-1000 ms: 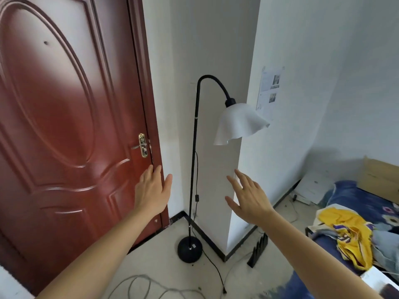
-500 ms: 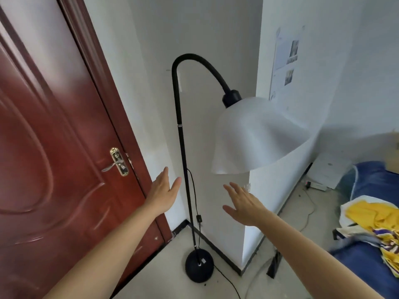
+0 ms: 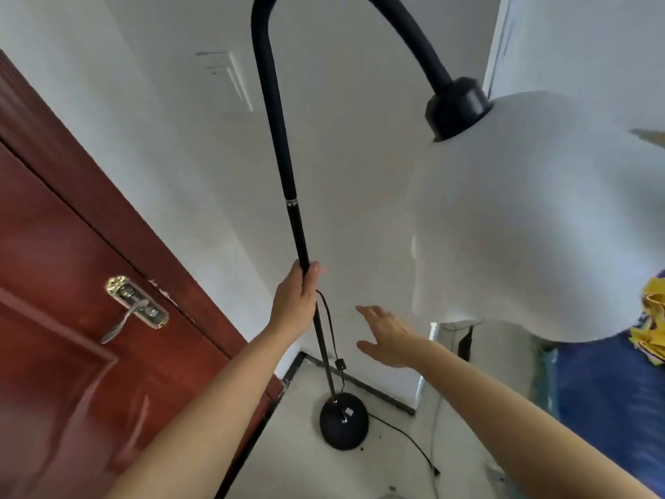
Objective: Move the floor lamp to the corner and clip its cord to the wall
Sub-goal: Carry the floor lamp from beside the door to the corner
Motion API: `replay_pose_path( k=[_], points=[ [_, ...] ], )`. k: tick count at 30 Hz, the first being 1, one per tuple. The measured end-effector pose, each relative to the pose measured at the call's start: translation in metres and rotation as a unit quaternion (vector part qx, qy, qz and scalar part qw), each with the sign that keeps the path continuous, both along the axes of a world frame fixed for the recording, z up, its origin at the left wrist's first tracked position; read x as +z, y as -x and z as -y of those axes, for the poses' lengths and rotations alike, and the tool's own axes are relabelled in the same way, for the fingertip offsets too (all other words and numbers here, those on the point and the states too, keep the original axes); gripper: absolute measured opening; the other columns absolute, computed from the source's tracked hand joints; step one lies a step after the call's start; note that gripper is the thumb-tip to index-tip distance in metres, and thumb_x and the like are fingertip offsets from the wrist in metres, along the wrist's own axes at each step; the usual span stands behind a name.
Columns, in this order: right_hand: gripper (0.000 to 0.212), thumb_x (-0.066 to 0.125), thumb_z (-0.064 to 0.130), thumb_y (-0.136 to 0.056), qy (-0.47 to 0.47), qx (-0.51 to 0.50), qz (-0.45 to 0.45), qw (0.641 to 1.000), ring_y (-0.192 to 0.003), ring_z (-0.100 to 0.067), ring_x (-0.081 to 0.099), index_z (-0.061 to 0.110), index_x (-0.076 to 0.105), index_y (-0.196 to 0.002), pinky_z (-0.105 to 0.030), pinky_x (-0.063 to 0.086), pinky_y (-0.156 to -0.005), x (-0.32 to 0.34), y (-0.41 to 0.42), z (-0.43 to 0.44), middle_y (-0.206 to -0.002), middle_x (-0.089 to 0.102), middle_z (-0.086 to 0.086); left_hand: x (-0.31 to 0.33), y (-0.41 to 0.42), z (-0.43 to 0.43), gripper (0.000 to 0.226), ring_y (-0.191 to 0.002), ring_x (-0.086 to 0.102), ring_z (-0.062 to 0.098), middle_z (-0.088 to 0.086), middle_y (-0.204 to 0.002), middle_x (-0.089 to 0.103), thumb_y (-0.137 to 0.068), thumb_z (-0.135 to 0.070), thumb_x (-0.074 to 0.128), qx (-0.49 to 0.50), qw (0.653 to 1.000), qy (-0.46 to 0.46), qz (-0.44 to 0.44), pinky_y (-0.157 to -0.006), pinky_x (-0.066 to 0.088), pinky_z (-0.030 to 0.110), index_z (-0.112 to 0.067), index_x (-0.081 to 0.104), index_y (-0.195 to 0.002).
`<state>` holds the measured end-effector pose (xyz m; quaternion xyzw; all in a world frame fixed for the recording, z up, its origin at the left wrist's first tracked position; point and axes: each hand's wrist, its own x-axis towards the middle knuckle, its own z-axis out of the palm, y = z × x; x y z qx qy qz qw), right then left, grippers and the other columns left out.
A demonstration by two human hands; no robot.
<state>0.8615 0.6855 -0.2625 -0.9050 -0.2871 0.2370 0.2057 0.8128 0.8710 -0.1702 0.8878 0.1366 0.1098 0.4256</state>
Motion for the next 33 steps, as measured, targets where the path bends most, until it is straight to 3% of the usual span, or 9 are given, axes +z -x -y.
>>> replay_pose_path(
  k=[2,5,8,12,14,19,24,28,33],
  points=[
    [0.082,0.062,0.04,-0.091,0.009,-0.041,-0.003,0.999,-0.138,-0.034,0.038,0.023,0.013,-0.154,-0.046,0.037,-0.109,-0.009,0.0,-0.02,-0.157,0.029,-0.012,-0.003,-0.012,-0.014,0.031,-0.071,0.056,-0.019,-0.015,-0.099,0.069,-0.105,-0.045,0.031,-0.039,0.999,-0.009,0.002,-0.064,0.04,0.0,-0.028,0.057,-0.108],
    [0.089,0.069,0.035,-0.088,0.018,-0.07,-0.044,0.996,-0.138,-0.034,0.038,0.02,0.013,-0.155,-0.045,0.037,-0.11,-0.022,-0.005,-0.053,-0.157,0.03,-0.014,-0.006,-0.024,-0.032,0.037,-0.061,0.058,-0.007,-0.029,-0.079,0.067,-0.104,-0.047,0.033,-0.072,0.997,0.0,0.014,-0.055,0.042,0.006,-0.023,0.062,-0.104],
    [0.093,0.074,0.033,-0.083,-0.028,-0.122,-0.065,0.99,-0.135,-0.034,0.04,0.019,0.017,-0.155,-0.046,0.037,-0.109,-0.022,-0.009,-0.101,-0.152,0.037,-0.013,-0.012,-0.031,-0.046,0.049,-0.074,0.061,-0.011,-0.024,-0.087,0.07,-0.098,-0.057,0.031,-0.103,0.993,0.012,0.059,-0.064,0.041,0.001,-0.019,0.061,-0.104],
    [0.064,0.074,0.031,-0.083,-0.122,-0.187,-0.122,0.967,-0.101,-0.024,0.059,0.012,0.046,-0.137,-0.039,0.05,-0.087,-0.035,0.002,-0.152,-0.113,0.059,-0.003,-0.018,-0.036,-0.061,0.04,-0.072,0.064,0.018,-0.023,-0.083,0.072,-0.097,-0.055,0.033,-0.119,0.989,0.046,0.078,-0.058,0.044,0.019,-0.023,0.057,-0.103],
    [0.049,0.071,0.032,-0.085,-0.15,-0.209,-0.132,0.957,-0.094,-0.022,0.06,0.019,0.05,-0.127,-0.037,0.051,-0.083,-0.046,0.011,-0.164,-0.107,0.061,0.001,-0.022,-0.037,-0.074,0.032,-0.074,0.064,0.026,-0.023,-0.081,0.072,-0.099,-0.053,0.034,-0.117,0.988,0.053,0.091,-0.059,0.044,0.02,-0.027,0.054,-0.101],
    [0.022,0.065,0.039,-0.088,-0.166,-0.239,-0.131,0.948,-0.087,-0.026,0.063,0.026,0.055,-0.102,-0.041,0.053,-0.079,-0.066,0.012,-0.198,-0.102,0.064,-0.007,-0.03,-0.037,-0.113,0.022,-0.083,0.072,0.006,-0.005,-0.074,0.074,-0.096,-0.053,0.034,-0.107,0.984,0.096,0.107,-0.076,0.048,0.015,-0.038,0.047,-0.089],
    [0.004,0.056,0.029,-0.094,-0.161,-0.257,-0.169,0.938,-0.081,-0.026,0.059,0.027,0.053,-0.095,-0.034,0.049,-0.071,-0.084,0.005,-0.23,-0.094,0.062,-0.005,-0.03,-0.039,-0.153,0.028,-0.081,0.07,-0.001,0.001,-0.075,0.074,-0.103,-0.044,0.035,-0.091,0.984,0.126,0.091,-0.075,0.039,0.0,-0.03,0.05,-0.085],
    [0.002,0.051,0.026,-0.098,-0.126,-0.275,-0.164,0.939,-0.077,-0.028,0.063,0.025,0.051,-0.096,-0.035,0.054,-0.064,-0.093,0.006,-0.236,-0.093,0.063,-0.008,-0.03,-0.04,-0.161,0.043,-0.078,0.068,0.008,0.0,-0.075,0.073,-0.103,-0.047,0.035,-0.114,0.981,0.146,0.049,-0.075,0.047,0.011,-0.022,0.055,-0.073],
    [0.009,0.045,0.022,-0.1,-0.088,-0.289,-0.148,0.942,-0.057,-0.003,0.051,0.022,0.054,-0.099,-0.009,0.035,-0.04,-0.087,0.013,-0.218,-0.085,0.059,0.002,-0.021,-0.032,-0.132,0.044,-0.062,0.056,0.03,-0.007,-0.055,0.046,-0.1,-0.05,0.036,-0.148,0.972,0.169,0.065,-0.061,0.045,0.033,-0.021,0.042,-0.067]
  ],
)
